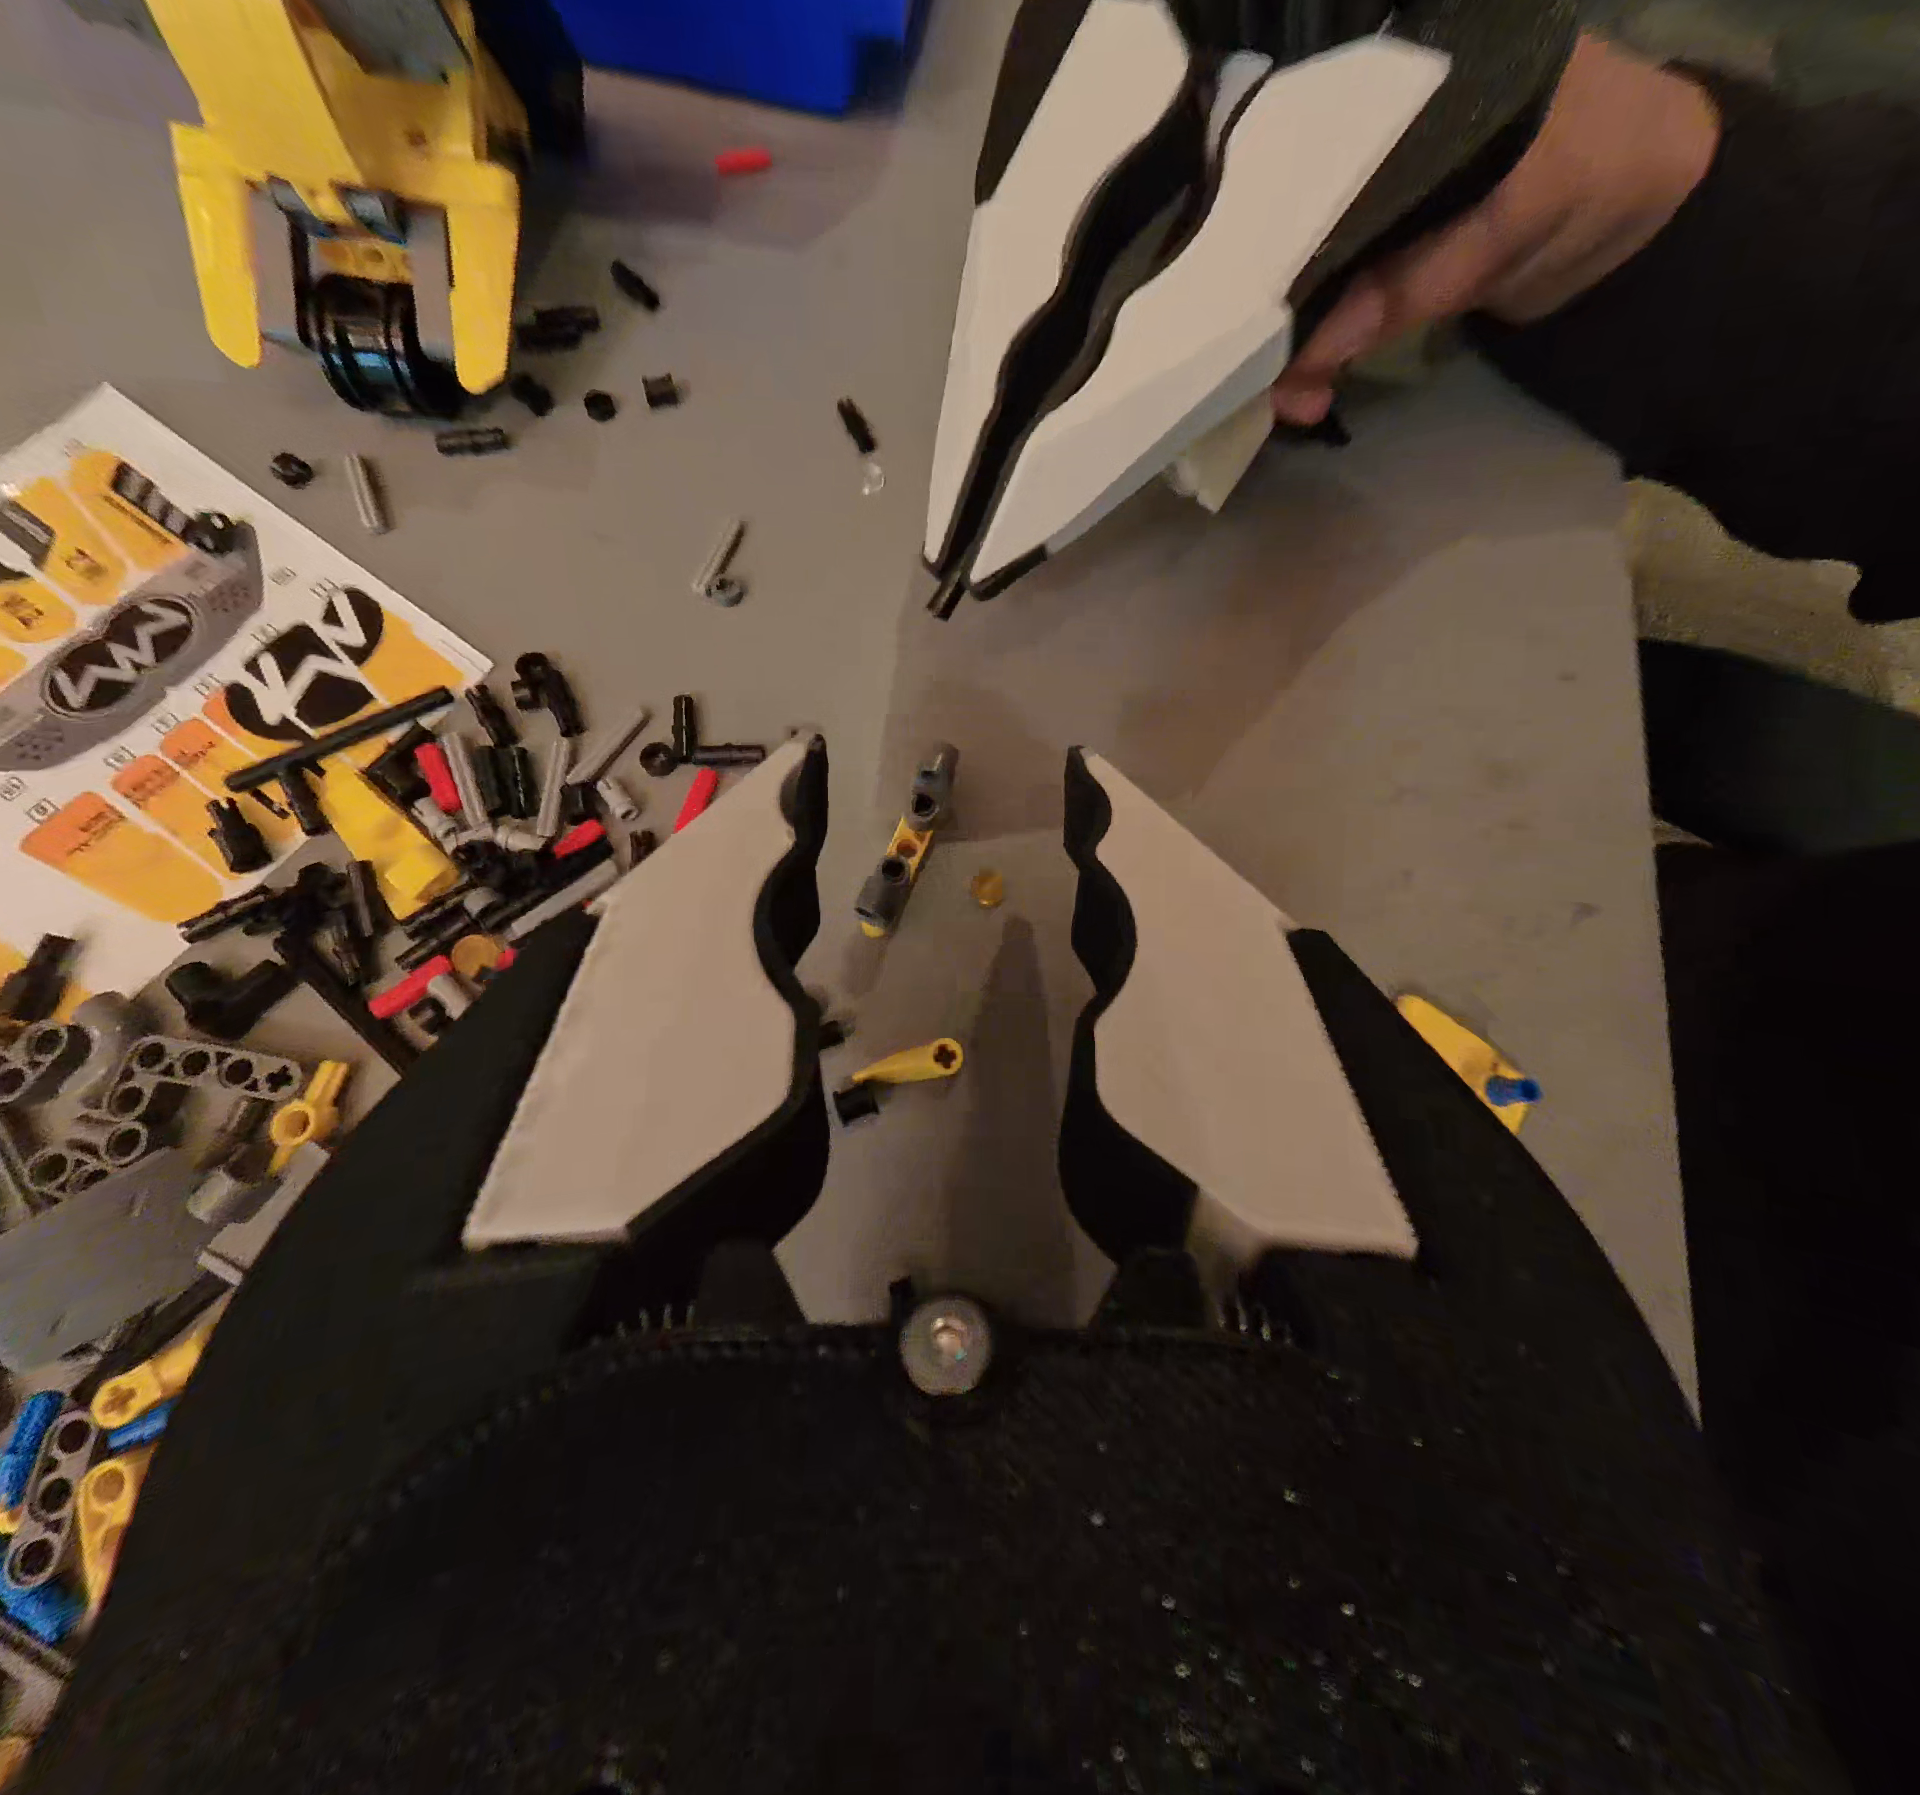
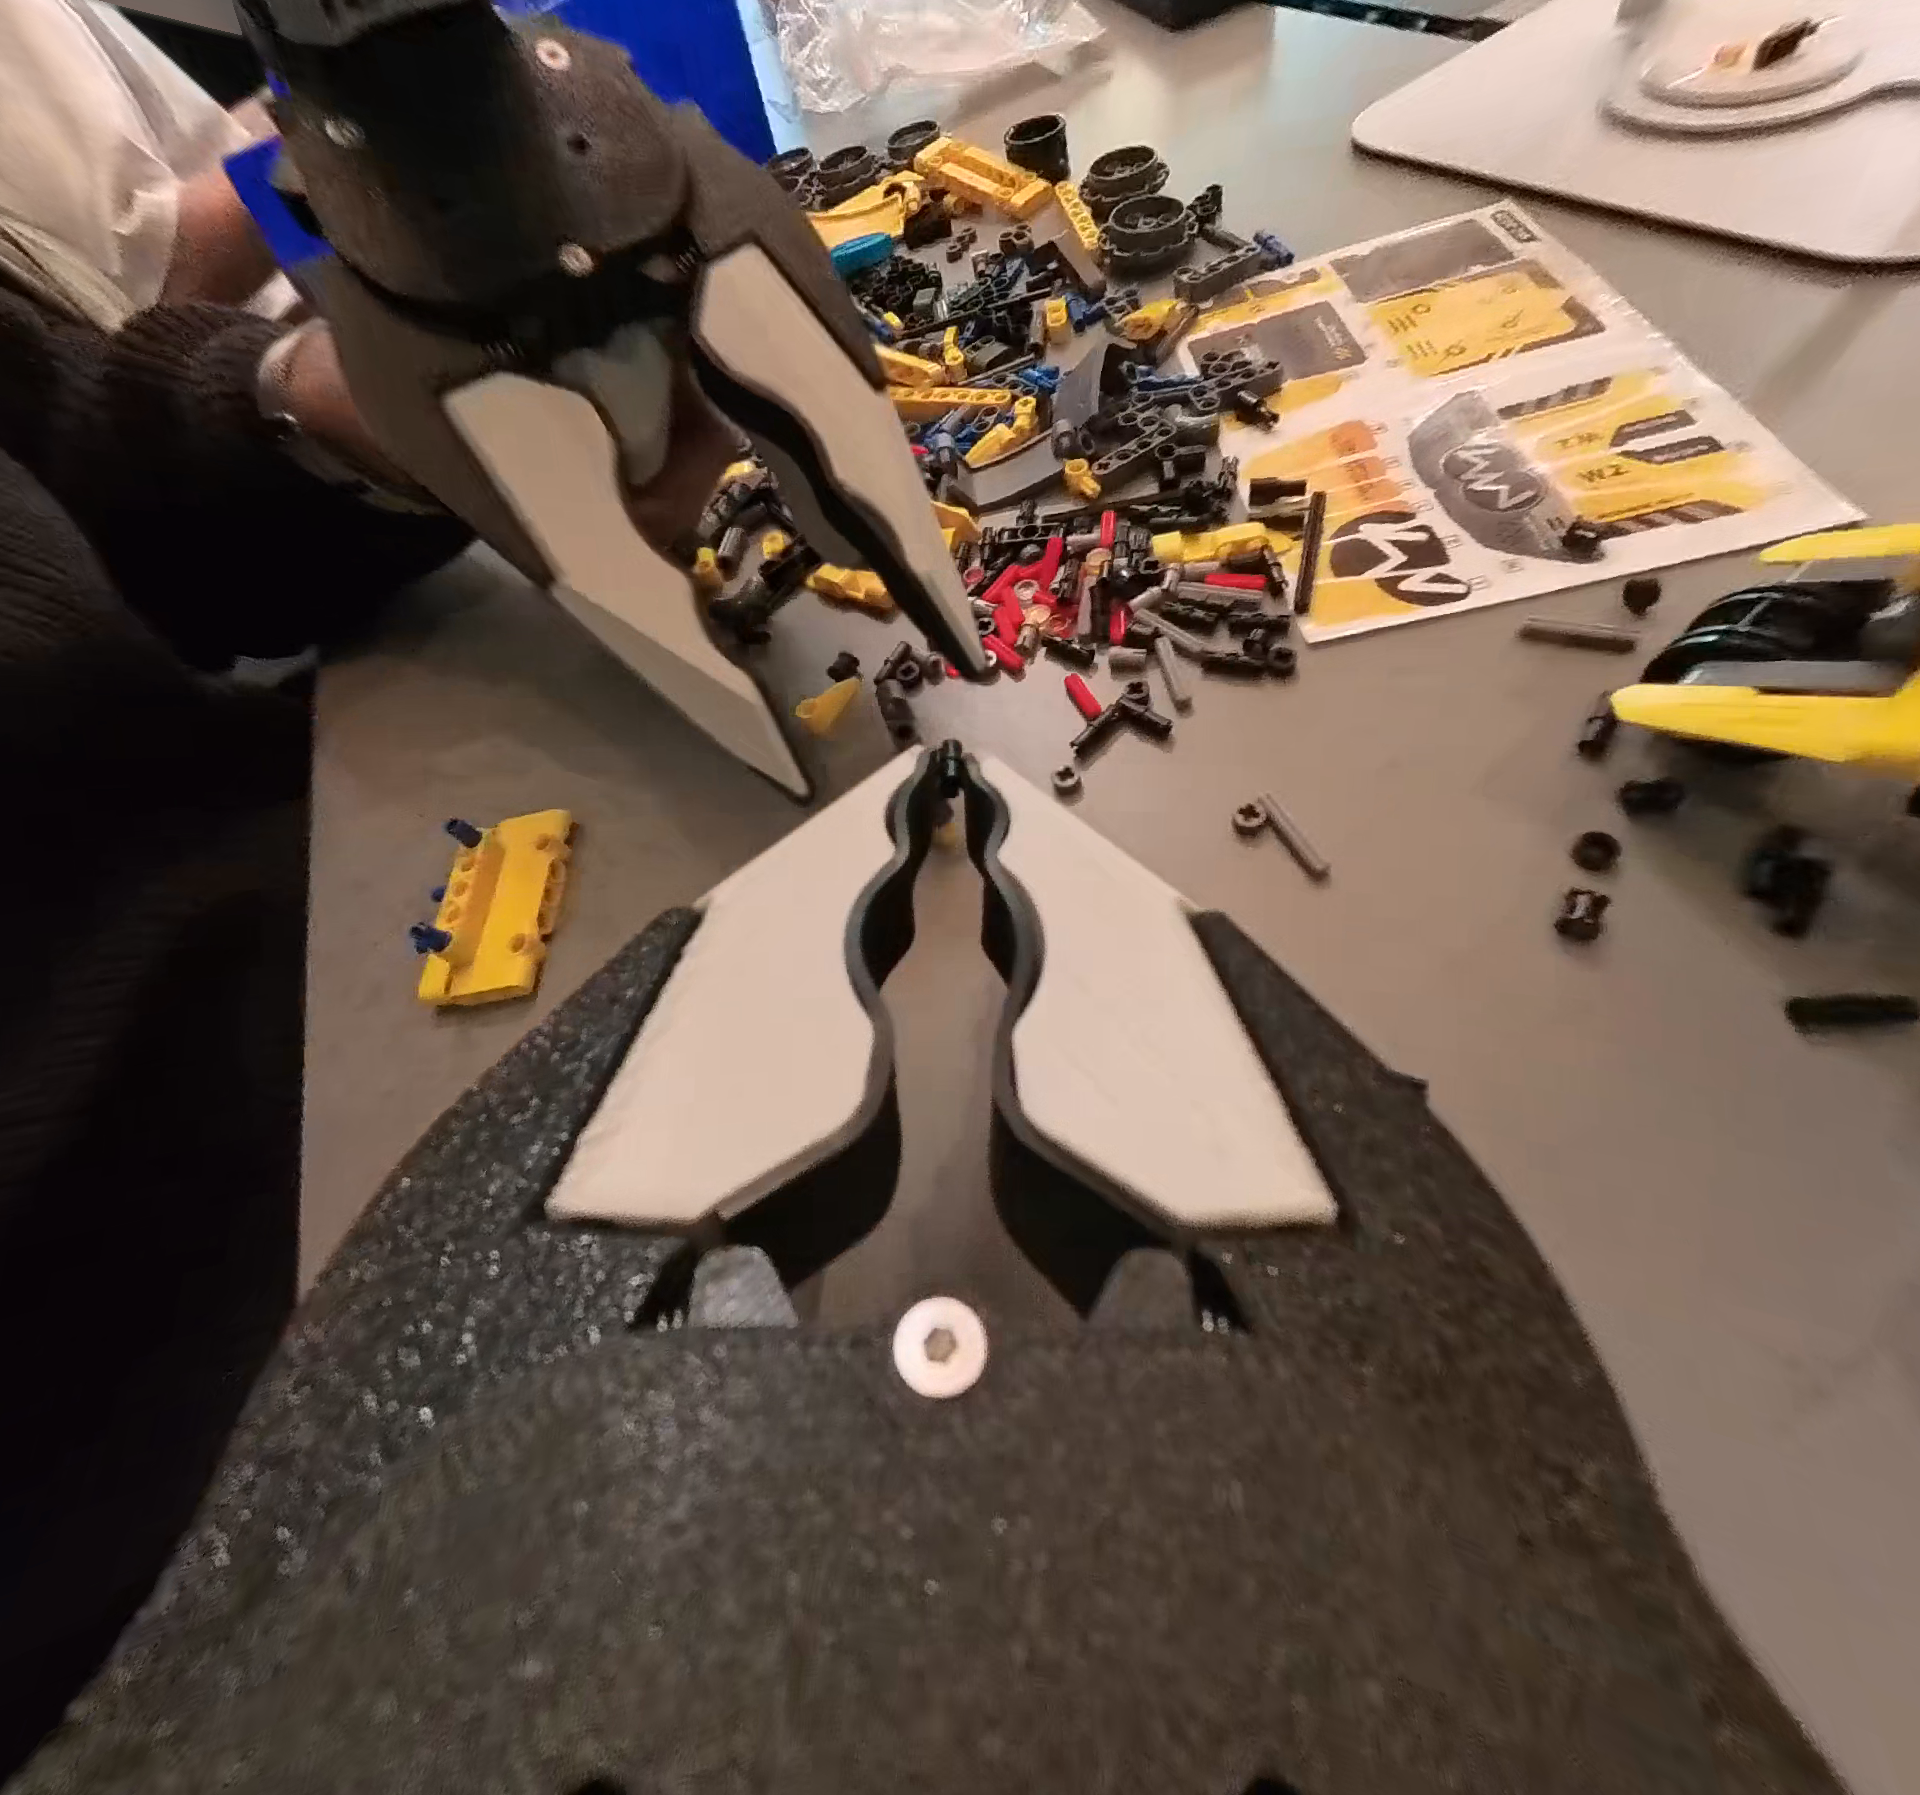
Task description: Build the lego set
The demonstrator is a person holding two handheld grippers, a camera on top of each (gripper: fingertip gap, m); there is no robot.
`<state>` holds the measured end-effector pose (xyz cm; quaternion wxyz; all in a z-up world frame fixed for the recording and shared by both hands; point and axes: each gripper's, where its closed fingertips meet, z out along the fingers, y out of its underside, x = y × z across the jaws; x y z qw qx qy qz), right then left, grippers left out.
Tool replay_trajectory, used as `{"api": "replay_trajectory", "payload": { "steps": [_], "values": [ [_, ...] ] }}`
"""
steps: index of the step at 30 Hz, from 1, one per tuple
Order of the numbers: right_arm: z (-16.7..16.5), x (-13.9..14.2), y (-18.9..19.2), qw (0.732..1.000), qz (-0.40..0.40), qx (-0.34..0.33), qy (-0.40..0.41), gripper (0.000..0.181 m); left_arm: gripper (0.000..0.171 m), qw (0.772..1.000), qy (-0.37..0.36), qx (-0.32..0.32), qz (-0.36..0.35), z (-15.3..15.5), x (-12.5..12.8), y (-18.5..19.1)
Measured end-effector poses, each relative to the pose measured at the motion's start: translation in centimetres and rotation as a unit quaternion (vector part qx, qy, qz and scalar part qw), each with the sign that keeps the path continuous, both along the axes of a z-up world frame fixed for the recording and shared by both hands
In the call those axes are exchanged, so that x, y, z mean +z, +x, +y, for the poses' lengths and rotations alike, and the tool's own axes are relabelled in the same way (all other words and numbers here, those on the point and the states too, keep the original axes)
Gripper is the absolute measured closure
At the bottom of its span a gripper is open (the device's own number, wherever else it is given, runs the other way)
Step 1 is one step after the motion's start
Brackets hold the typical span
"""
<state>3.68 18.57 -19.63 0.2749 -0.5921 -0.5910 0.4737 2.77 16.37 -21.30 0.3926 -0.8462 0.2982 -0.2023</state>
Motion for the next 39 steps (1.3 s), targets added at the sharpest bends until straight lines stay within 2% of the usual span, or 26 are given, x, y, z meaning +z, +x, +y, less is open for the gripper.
{"api": "replay_trajectory", "payload": {
  "steps": [8, 15, 21, 27, 39],
  "values": [
    [-0.5, 0.9, 0.6, 0.999, 0.028, 0.002, -0.027, 0.178, 0.150, 0.999, -0.026, 0.006, 0.023, 0.7, -2.3, 0.1],
    [-0.7, 0.6, 0.6, 0.999, 0.019, 0.003, -0.032, 0.178, 0.167, 1.000, -0.027, -0.002, 0.016, 0.6, -2.4, 0.4],
    [-1.0, 0.2, 0.5, 1.000, 0.010, 0.005, -0.015, 0.178, 0.167, 1.000, -0.017, -0.019, 0.000, 0.2, -1.8, 1.0],
    [-2.5, 0.6, 1.0, 0.998, 0.022, 0.050, -0.015, 0.178, 0.167, 0.994, 0.049, -0.050, -0.088, -0.9, 1.6, 1.7],
    [-3.9, 1.2, 1.1, 0.995, 0.050, 0.083, 0.025, 0.178, 0.167, 0.991, 0.068, -0.082, -0.081, -1.9, 2.0, 2.3]
  ]
}}
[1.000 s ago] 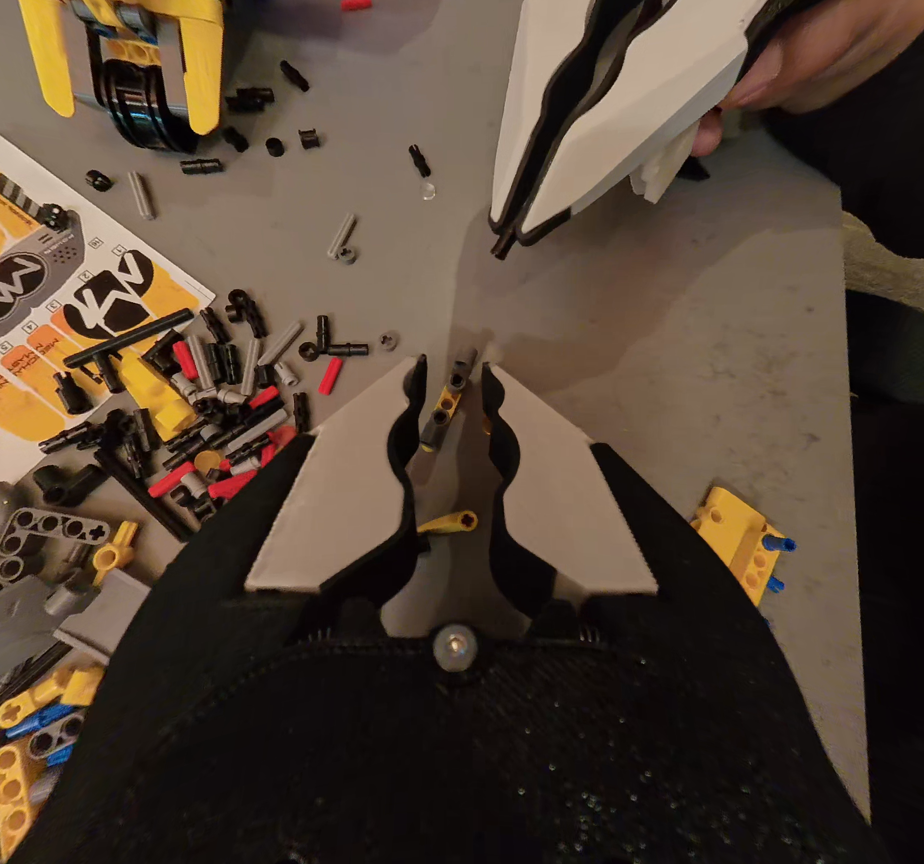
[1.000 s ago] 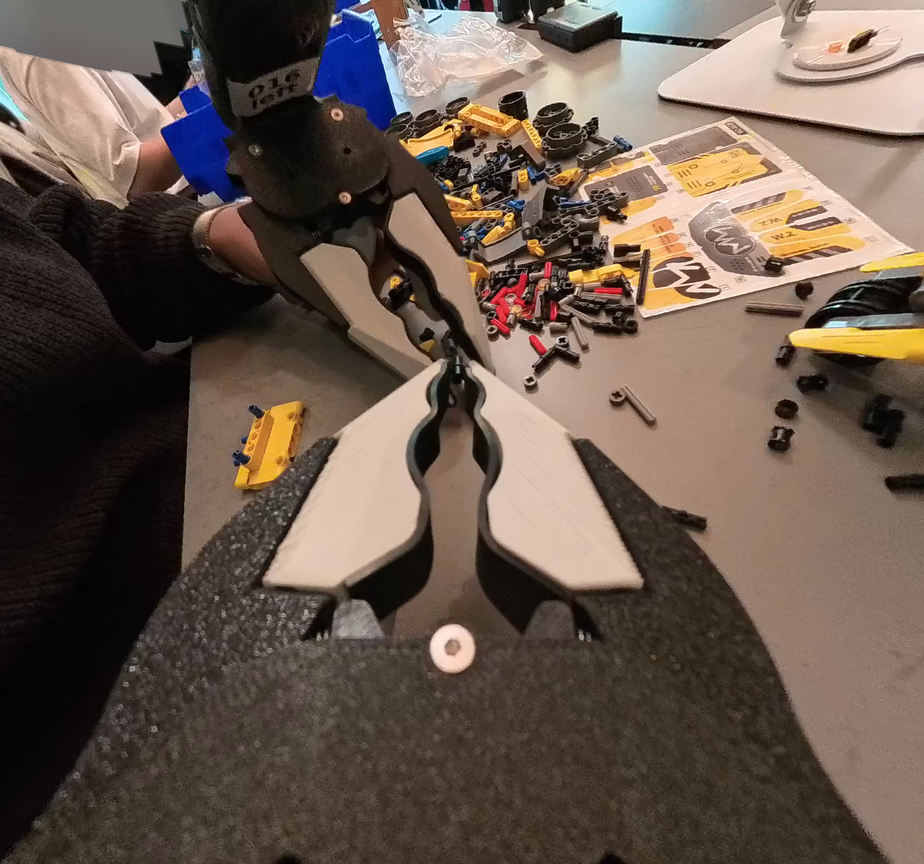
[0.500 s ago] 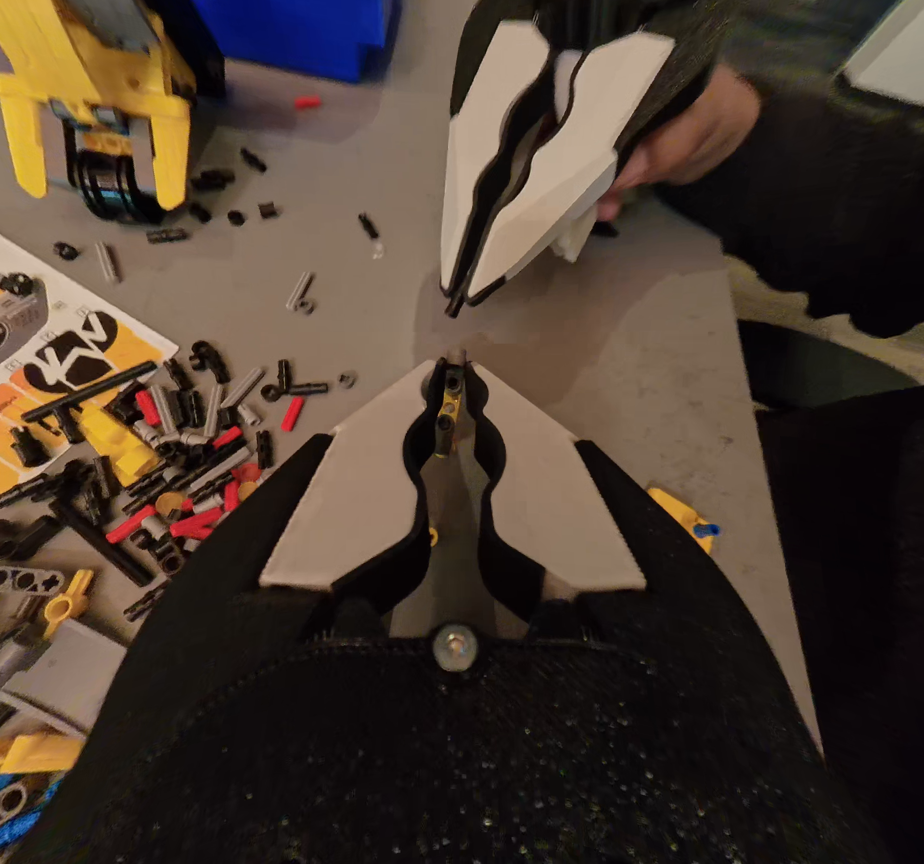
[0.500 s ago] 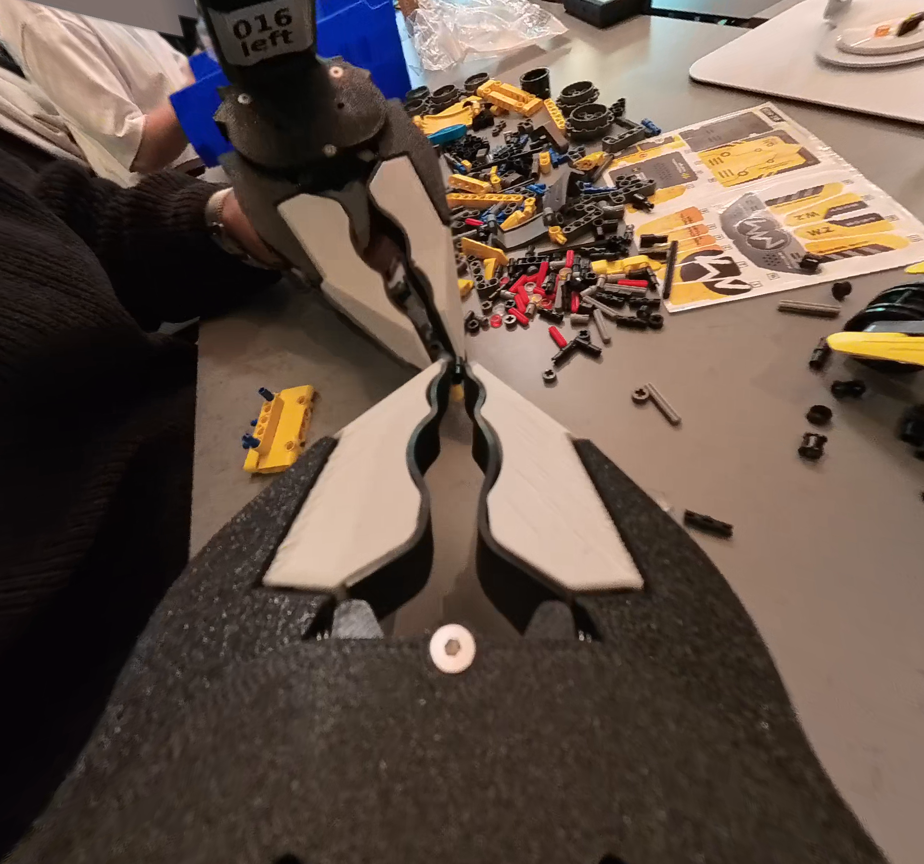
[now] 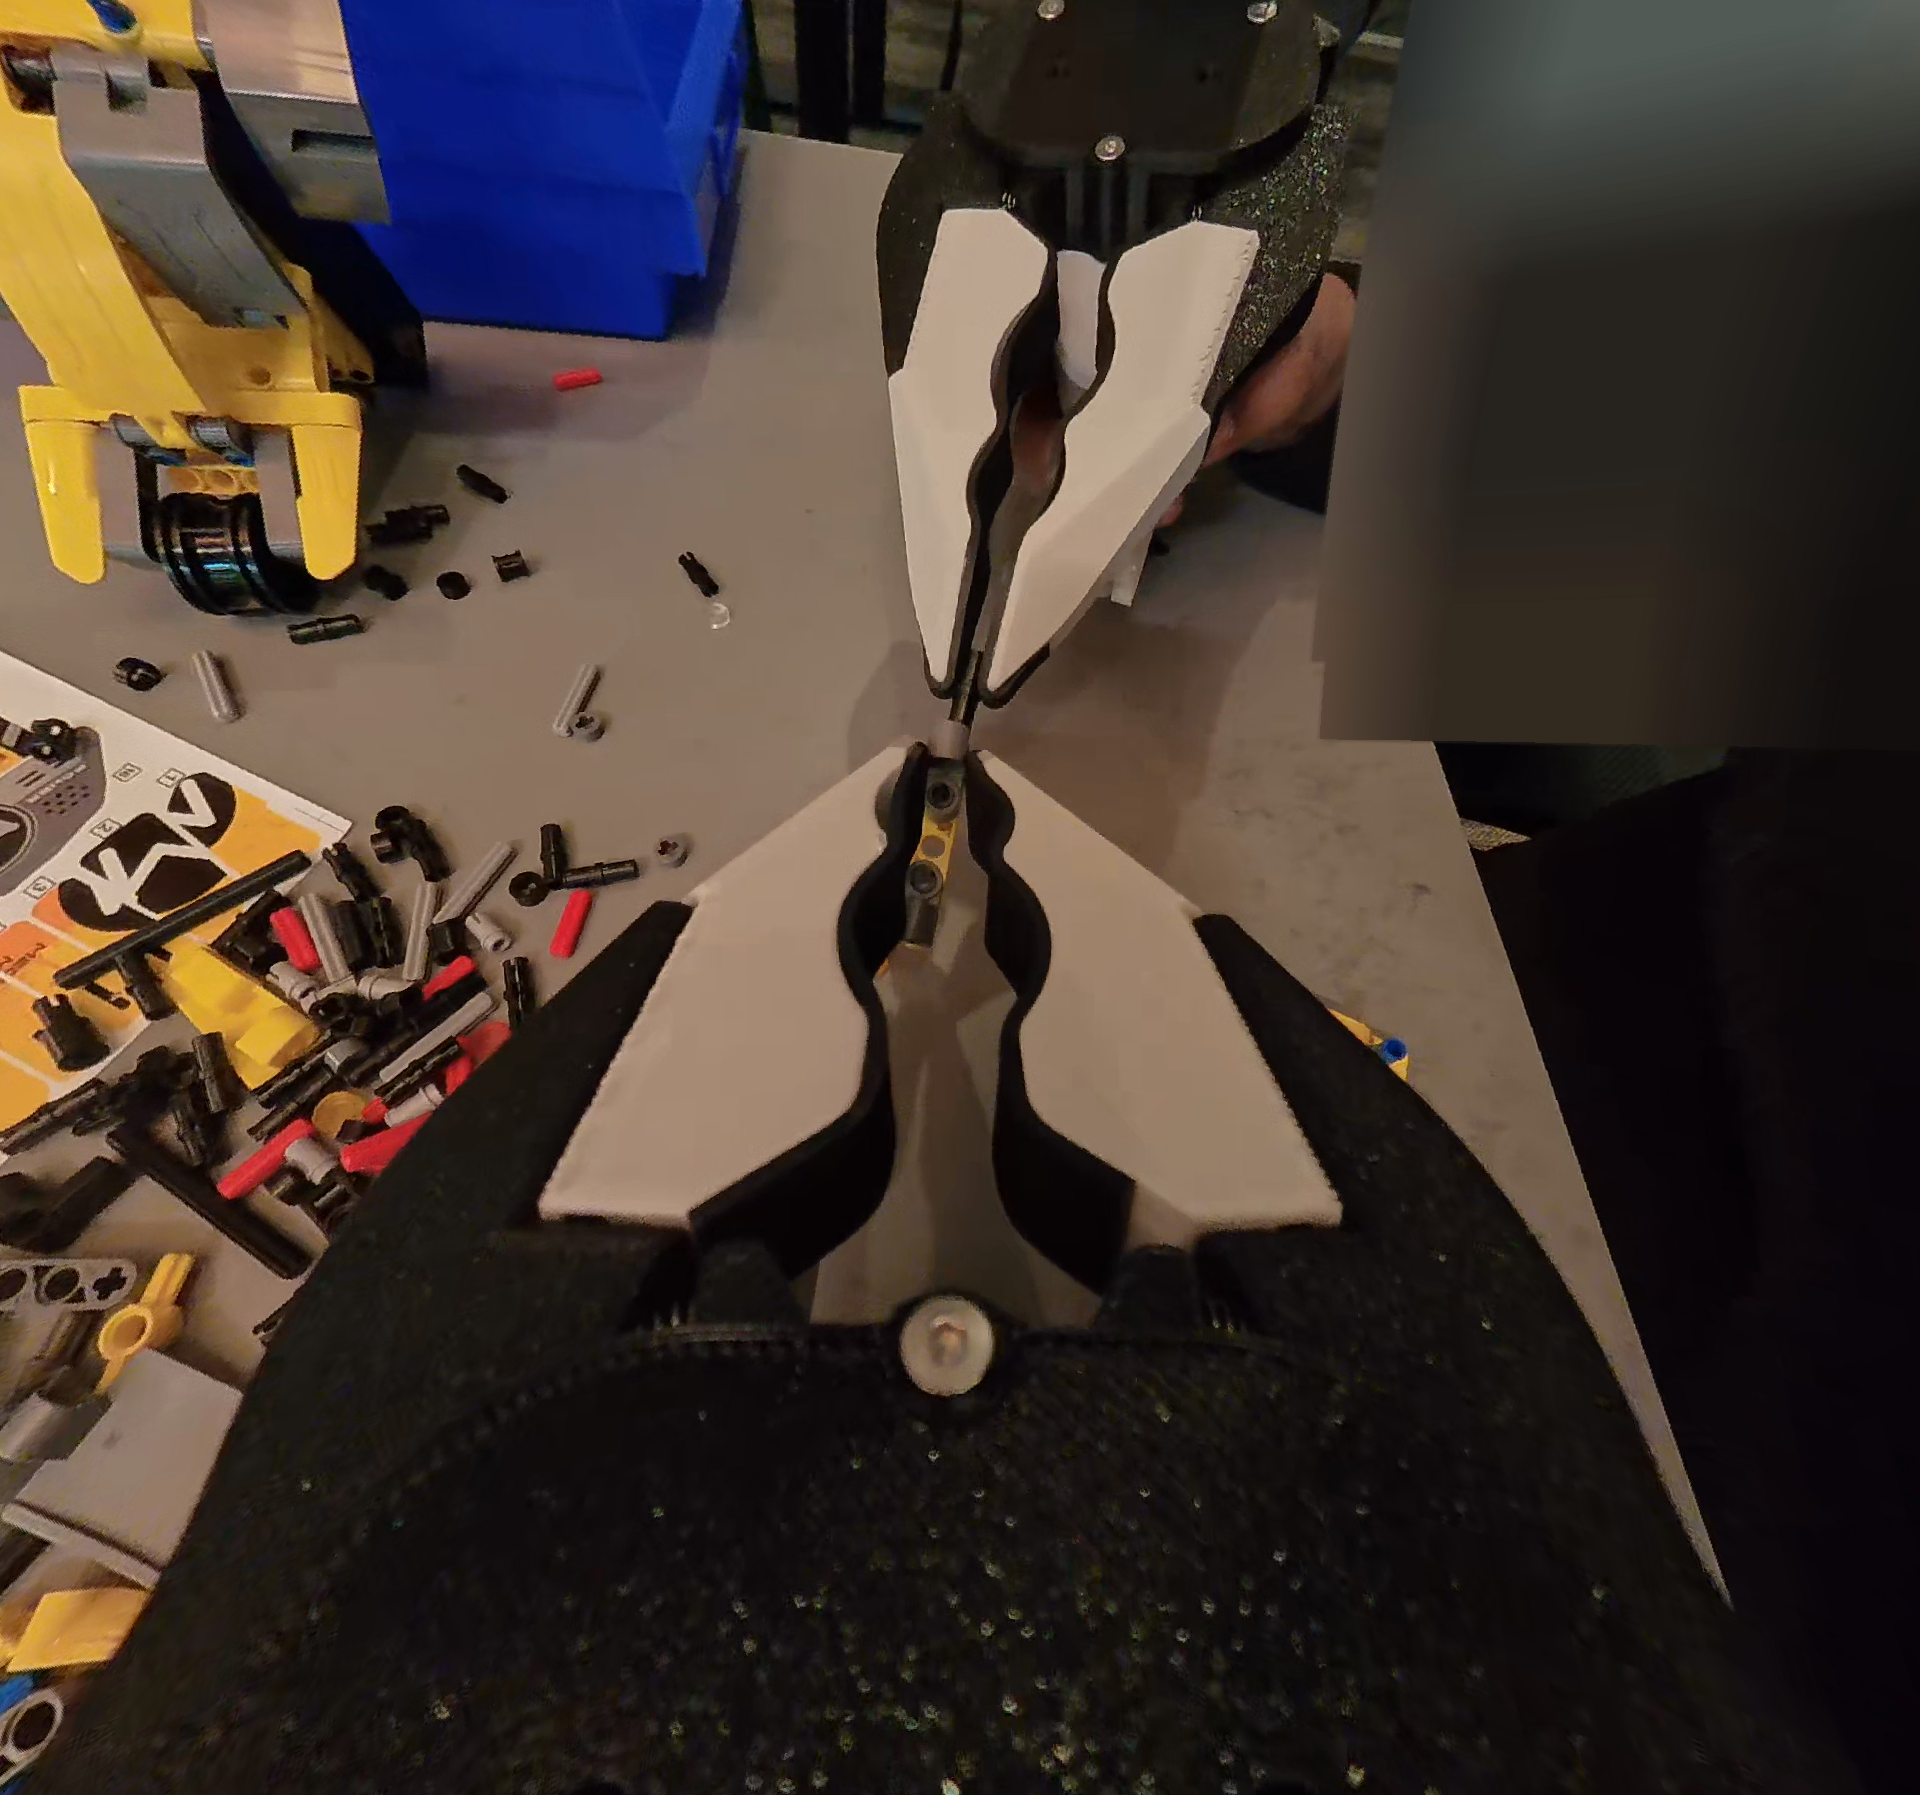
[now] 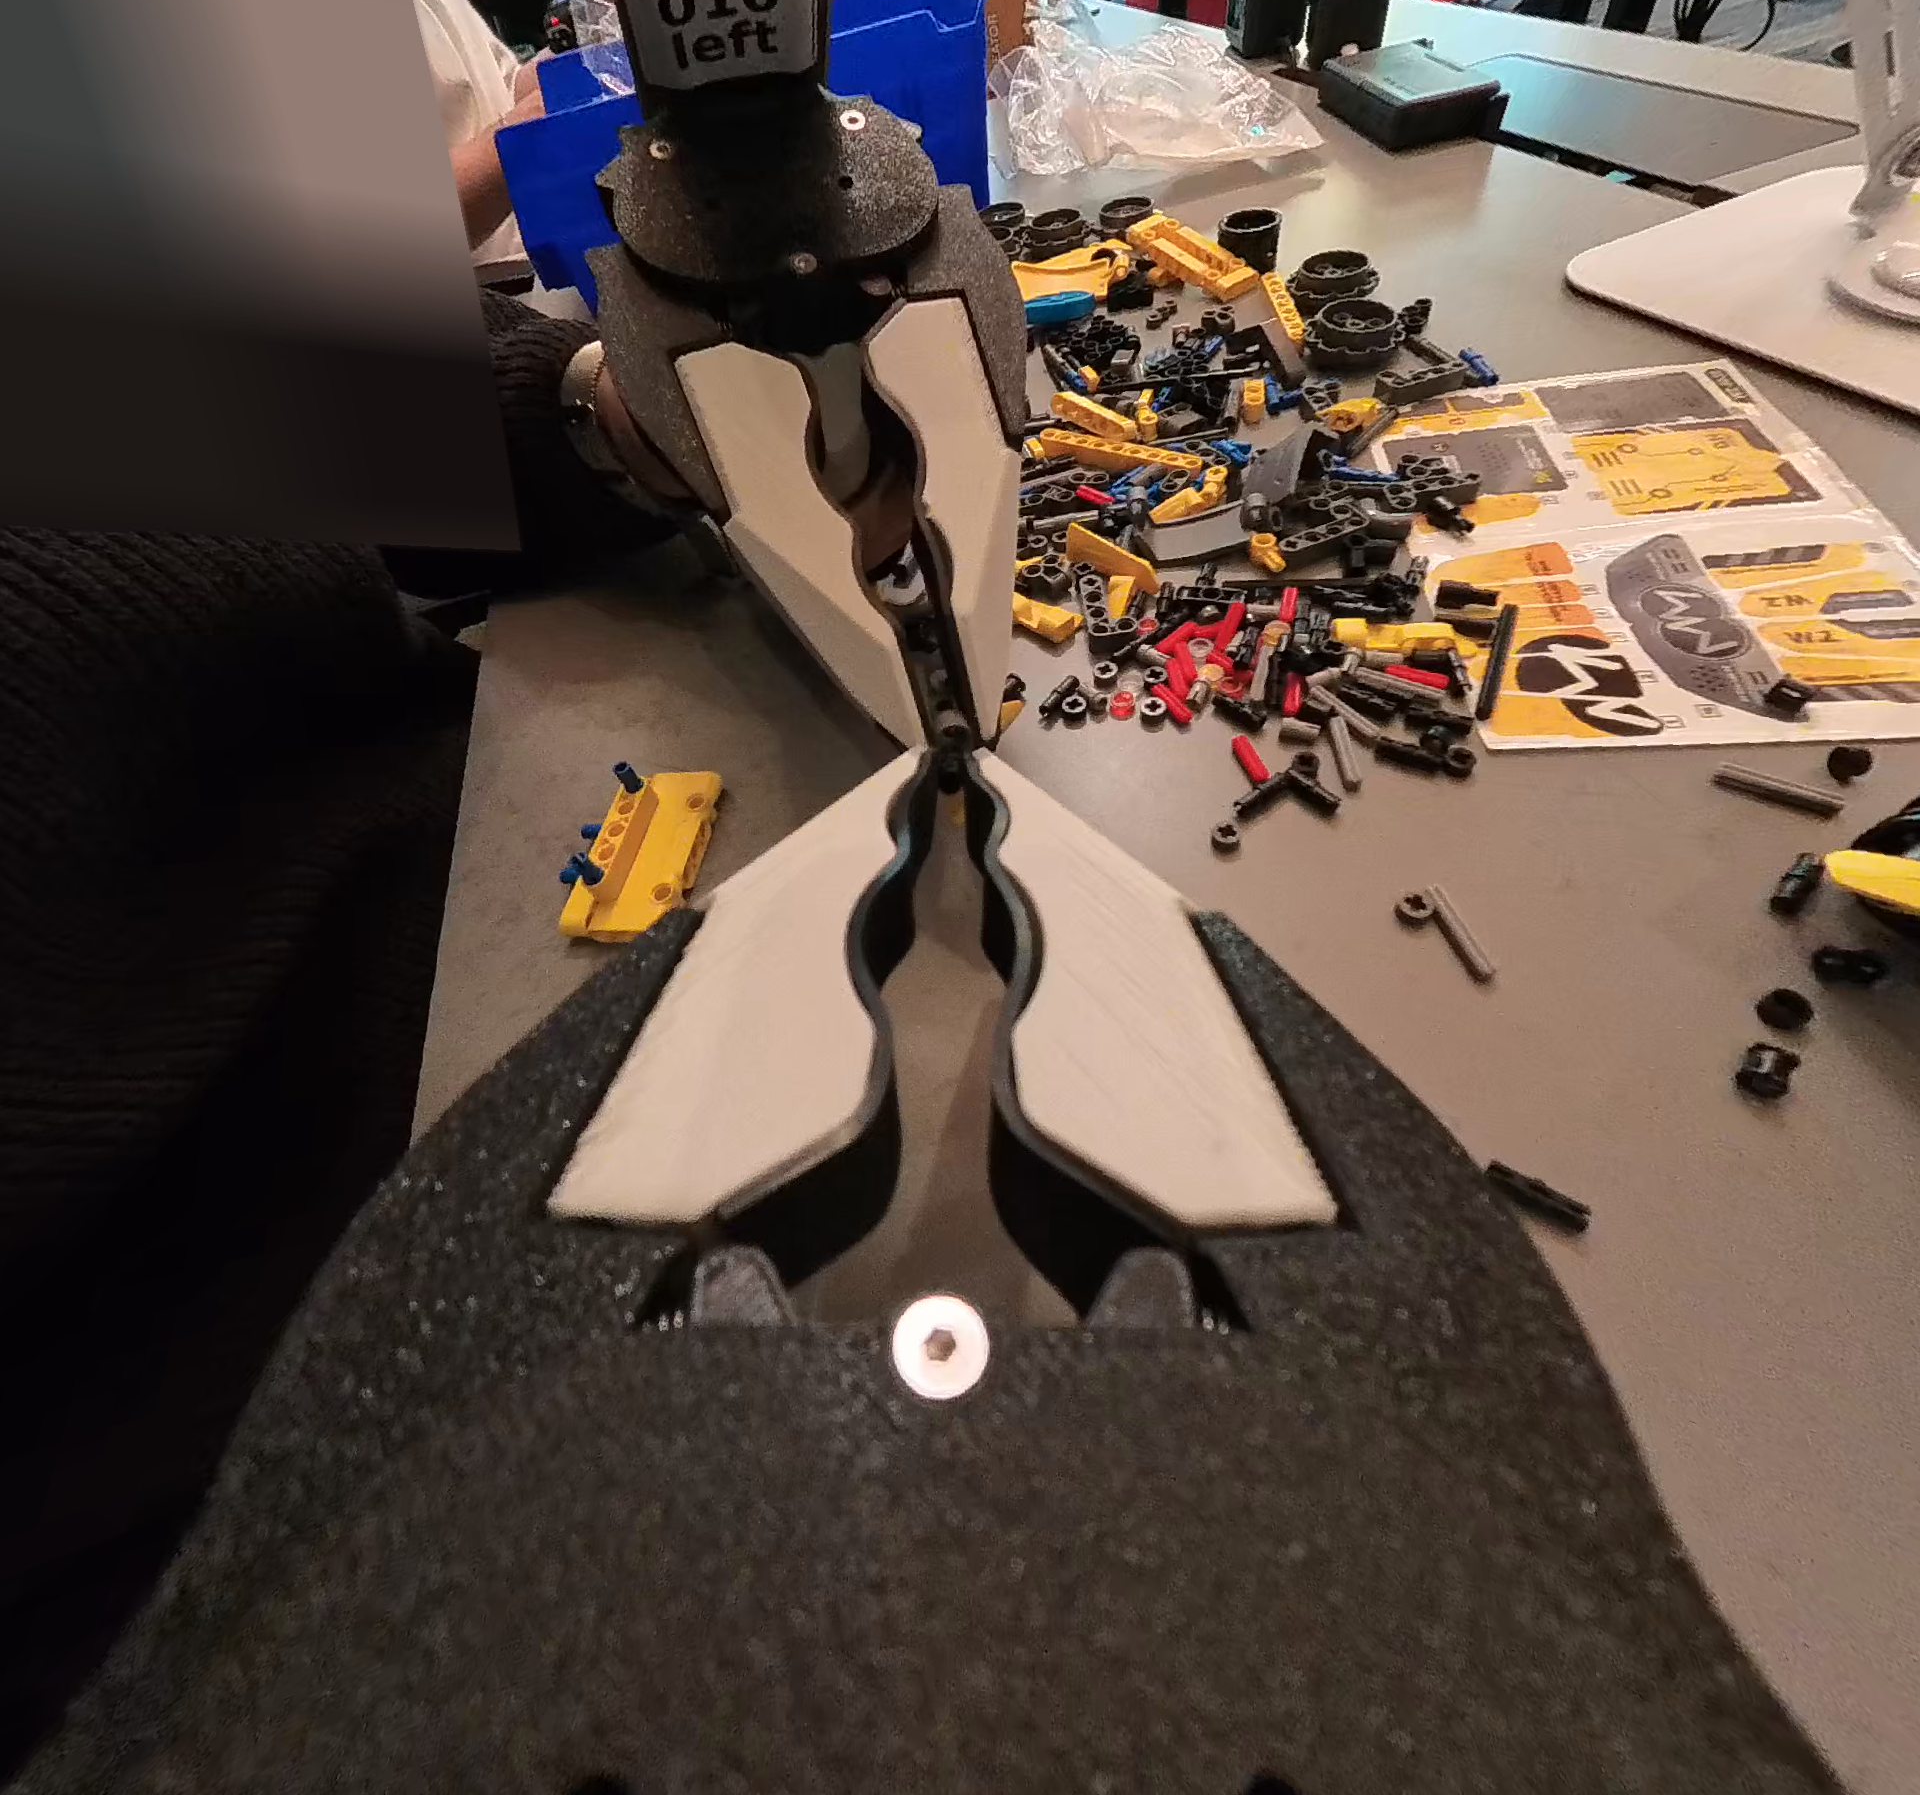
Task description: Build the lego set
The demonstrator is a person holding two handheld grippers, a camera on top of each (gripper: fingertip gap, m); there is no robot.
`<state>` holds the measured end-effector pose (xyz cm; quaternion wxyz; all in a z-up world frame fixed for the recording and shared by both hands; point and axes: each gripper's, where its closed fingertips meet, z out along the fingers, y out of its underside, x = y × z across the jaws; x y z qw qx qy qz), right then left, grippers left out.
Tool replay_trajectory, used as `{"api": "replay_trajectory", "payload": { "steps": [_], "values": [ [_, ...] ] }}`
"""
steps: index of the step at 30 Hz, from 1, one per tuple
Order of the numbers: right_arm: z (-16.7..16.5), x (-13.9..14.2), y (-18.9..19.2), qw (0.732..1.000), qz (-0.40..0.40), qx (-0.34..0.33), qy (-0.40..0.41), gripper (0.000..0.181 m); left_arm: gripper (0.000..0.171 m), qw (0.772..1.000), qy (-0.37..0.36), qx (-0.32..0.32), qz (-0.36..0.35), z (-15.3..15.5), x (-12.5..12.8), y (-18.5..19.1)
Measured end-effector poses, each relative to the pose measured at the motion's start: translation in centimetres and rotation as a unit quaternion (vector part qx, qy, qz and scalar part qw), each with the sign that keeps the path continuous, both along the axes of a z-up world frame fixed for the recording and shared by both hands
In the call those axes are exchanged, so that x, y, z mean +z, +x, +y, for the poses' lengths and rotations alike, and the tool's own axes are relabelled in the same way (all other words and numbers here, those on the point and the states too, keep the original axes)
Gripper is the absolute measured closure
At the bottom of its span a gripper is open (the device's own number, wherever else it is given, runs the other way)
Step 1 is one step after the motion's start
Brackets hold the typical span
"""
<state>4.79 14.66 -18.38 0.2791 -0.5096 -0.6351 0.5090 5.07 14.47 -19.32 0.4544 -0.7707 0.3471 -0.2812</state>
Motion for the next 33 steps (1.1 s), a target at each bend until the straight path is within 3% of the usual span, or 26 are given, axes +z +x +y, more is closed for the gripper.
{"api": "replay_trajectory", "payload": {
  "steps": [10, 24, 33],
  "values": [
    [-0.1, 0.4, -0.1, 0.999, -0.001, 0.008, -0.051, 0.178, 0.168, 1.000, -0.004, -0.007, 0.013, -0.2, -0.6, 0.2],
    [0.3, 0.5, 0.0, 0.999, 0.007, -0.014, -0.036, 0.178, 0.167, 1.000, -0.009, 0.000, 0.010, 0.1, -0.7, 0.3],
    [1.1, 1.1, -0.8, 0.998, 0.023, -0.033, -0.043, 0.178, 0.167, 0.999, 0.025, 0.038, -0.020, 0.2, 2.3, -1.7]
  ]
}}
